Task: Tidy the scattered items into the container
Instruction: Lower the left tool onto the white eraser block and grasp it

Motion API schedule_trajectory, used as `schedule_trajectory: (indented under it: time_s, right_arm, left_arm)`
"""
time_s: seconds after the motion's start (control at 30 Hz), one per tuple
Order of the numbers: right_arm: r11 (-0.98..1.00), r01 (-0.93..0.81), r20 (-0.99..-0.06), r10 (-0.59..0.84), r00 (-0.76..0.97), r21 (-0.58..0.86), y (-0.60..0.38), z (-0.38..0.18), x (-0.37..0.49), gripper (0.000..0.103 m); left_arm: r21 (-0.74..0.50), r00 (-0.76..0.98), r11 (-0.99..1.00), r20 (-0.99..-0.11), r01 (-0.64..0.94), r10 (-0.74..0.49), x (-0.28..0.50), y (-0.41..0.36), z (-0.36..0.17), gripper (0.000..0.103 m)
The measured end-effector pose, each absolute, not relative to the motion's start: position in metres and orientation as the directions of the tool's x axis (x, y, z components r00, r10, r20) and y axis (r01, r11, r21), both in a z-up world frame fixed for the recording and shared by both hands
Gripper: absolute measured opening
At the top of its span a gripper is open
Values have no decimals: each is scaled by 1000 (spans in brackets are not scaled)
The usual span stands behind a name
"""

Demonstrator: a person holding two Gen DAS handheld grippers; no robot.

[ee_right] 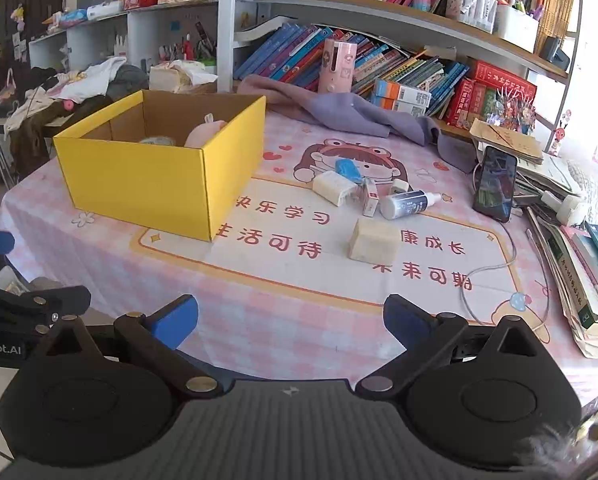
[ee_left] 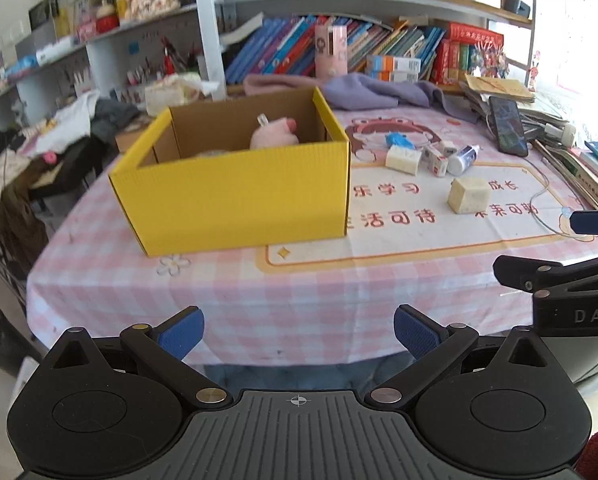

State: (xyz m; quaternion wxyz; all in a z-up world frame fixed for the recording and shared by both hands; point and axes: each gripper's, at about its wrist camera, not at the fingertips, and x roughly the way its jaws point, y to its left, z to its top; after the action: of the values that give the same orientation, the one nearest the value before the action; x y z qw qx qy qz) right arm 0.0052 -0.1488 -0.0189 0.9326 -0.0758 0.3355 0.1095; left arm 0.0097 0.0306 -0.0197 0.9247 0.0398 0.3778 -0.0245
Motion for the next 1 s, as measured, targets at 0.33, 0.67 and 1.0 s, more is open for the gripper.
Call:
schedule_trajectory:
  time_s: [0.33,0.67,1.0]
  right_arm:
    - [977,-212,-690,142,709,-17,-180,-30,23,98]
    - [983,-183,-733,133,667,13,-216,-40,50,96]
    - [983,-179,-735,99,671,-31,-248,-38,74,77]
  left_arm:
    - [-6,667,993,-741,116,-83,28,7,-31,102]
    - [-8,629,977,-765,212,-143,55,-40,-38,102]
    - [-57,627,957,-744,285,-231,80,-87,-45,101]
